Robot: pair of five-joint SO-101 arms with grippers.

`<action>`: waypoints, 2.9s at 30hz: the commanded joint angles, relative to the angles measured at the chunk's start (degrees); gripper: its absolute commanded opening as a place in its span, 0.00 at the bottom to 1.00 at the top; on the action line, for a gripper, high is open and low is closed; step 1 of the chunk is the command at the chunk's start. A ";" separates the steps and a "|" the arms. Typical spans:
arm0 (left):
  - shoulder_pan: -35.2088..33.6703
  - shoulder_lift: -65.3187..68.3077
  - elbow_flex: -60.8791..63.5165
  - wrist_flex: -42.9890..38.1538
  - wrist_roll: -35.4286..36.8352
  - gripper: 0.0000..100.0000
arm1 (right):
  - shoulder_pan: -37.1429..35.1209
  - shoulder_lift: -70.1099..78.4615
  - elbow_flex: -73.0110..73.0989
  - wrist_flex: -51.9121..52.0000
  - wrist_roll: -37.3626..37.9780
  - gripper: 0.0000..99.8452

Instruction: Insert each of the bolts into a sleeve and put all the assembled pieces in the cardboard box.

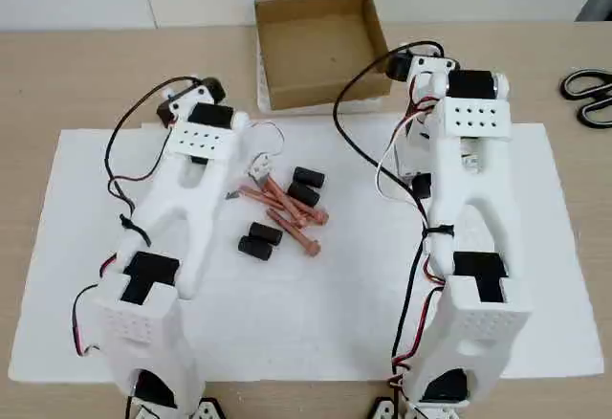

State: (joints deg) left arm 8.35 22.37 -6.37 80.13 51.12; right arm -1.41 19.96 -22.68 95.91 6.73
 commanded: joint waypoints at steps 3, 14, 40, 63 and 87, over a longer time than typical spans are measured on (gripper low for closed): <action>-0.26 -0.44 -0.04 -2.55 1.85 0.13 | 0.31 -3.56 -0.26 -0.40 0.26 0.00; -0.26 6.77 -0.22 -2.46 1.85 0.13 | 0.31 -3.56 -0.26 -0.40 0.26 0.00; -0.18 6.77 -4.44 -2.46 8.09 0.01 | 0.31 -3.47 0.00 -0.66 0.09 0.00; -5.10 7.03 -26.77 16.88 -12.75 0.01 | 0.22 -3.47 2.46 -2.24 0.09 0.00; -8.88 16.35 -19.82 16.88 -55.82 0.01 | 0.84 -3.82 2.29 -2.51 0.18 0.00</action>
State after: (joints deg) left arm 0.44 39.25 -25.98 98.68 -4.35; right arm -0.70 19.96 -19.87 93.98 6.73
